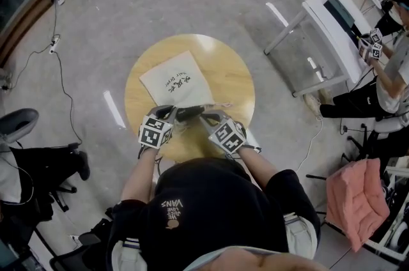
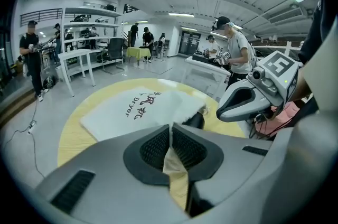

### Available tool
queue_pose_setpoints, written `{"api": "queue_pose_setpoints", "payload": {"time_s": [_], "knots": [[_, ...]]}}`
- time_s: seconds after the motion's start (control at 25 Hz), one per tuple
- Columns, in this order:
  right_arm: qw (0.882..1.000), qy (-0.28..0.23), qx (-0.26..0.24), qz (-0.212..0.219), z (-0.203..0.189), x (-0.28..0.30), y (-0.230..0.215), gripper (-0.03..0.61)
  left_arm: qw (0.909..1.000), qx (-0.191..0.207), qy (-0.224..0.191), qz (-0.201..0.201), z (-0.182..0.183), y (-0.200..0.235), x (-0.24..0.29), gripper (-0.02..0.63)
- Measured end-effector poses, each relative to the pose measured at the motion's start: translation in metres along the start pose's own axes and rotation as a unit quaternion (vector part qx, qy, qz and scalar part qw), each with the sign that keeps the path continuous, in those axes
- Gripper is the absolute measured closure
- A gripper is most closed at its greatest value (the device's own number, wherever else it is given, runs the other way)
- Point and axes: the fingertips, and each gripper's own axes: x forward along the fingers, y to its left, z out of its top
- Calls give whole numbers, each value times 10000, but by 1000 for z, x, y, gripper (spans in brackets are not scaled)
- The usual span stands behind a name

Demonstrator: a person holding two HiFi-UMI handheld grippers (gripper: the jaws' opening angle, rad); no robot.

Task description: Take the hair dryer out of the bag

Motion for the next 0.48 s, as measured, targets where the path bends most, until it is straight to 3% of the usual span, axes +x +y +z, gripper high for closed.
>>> {"api": "queue_pose_setpoints", "payload": {"time_s": [0.44,0.48], "knots": [[9981,252,-534,173,6,14,0,578,9995,-312,-19,-58,4,7,1,581],[9980,274,-549,167,6,15,-1,547,9995,-315,-8,-61,4,7,2,581]]}}
